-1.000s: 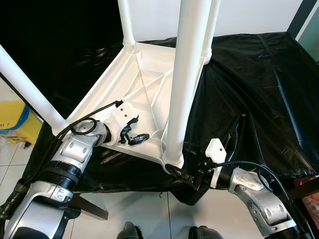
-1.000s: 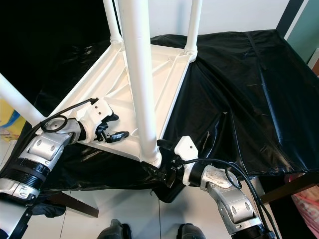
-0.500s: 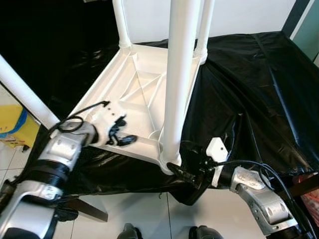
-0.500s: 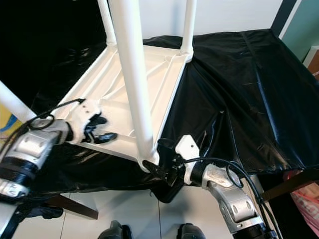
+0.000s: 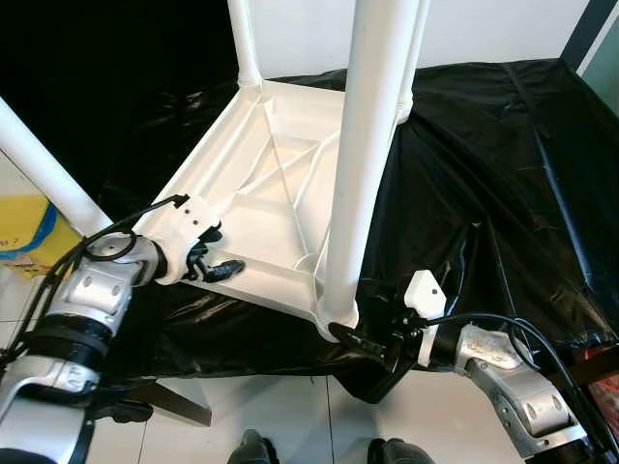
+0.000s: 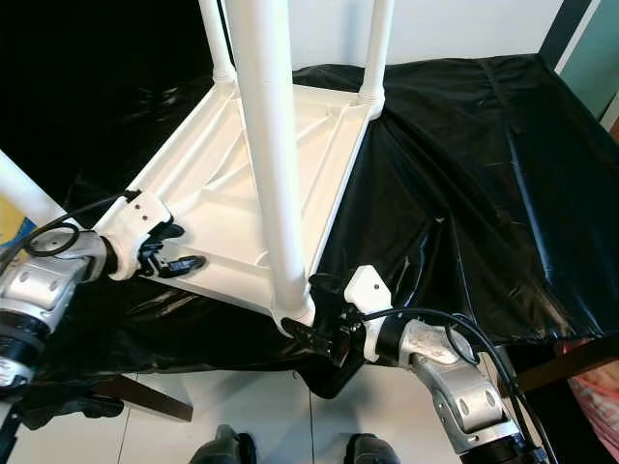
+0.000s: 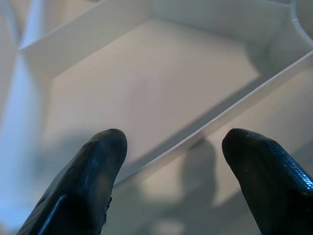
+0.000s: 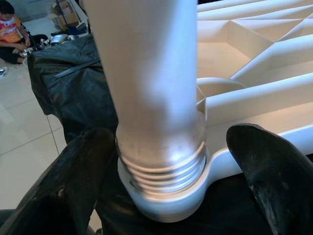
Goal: Building children table
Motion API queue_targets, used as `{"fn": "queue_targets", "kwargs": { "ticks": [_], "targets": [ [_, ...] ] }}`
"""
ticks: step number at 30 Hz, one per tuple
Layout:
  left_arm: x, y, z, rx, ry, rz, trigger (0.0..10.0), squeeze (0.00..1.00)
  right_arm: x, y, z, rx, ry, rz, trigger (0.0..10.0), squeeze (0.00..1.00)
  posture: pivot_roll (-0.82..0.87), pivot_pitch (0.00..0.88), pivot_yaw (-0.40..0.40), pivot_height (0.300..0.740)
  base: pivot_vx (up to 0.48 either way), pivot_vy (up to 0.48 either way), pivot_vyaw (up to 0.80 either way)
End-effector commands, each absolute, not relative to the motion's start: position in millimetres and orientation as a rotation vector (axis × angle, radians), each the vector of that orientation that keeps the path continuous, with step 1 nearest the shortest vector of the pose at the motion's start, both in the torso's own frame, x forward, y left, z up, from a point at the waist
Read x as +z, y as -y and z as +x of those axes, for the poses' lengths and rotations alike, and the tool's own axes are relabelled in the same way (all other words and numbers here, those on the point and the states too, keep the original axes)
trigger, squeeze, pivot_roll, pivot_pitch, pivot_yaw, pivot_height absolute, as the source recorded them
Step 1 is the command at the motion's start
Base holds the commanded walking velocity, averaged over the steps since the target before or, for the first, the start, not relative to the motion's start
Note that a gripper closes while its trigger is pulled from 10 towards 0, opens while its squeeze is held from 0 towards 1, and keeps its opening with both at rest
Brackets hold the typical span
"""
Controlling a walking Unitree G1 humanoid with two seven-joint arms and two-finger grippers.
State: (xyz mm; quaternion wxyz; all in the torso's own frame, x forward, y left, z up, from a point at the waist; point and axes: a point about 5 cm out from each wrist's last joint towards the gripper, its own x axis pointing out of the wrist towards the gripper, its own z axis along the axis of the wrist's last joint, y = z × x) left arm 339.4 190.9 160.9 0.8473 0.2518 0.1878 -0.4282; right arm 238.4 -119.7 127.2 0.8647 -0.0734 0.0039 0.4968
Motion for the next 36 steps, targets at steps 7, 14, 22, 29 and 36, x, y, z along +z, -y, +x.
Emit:
{"fn": "queue_targets", "kwargs": {
  "ticks": [7,14,22,29,36],
  "targets": [
    [154,-168,348,-0.968,-0.409,0.583,10.0,0.00,125,116,237,1.056,-0.020,-0.146,10.0,0.00,-0.05,0.106,0.059,0.740,0.000,0.000,0.00],
    [144,-161,355,-0.971,-0.458,0.648,10.0,0.00,126,118,236,1.053,-0.022,-0.148,10.0,0.00,-0.06,0.111,0.065,0.740,0.000,0.000,0.00],
    [139,-162,359,-0.953,-0.514,0.629,9.3,0.00,125,119,235,1.046,-0.026,-0.148,10.0,0.00,-0.07,0.115,0.070,0.740,0.000,0.000,0.00],
    [138,-168,364,-0.875,-0.535,0.597,0.0,0.00,125,119,235,1.034,-0.027,-0.145,10.0,0.00,-0.07,0.116,0.074,0.740,0.000,0.000,0.00],
    [140,-172,366,-0.840,-0.518,0.579,0.0,0.00,125,121,237,1.020,-0.026,-0.146,10.0,0.00,-0.06,0.116,0.072,0.740,0.000,0.000,0.00]
  ]
}}
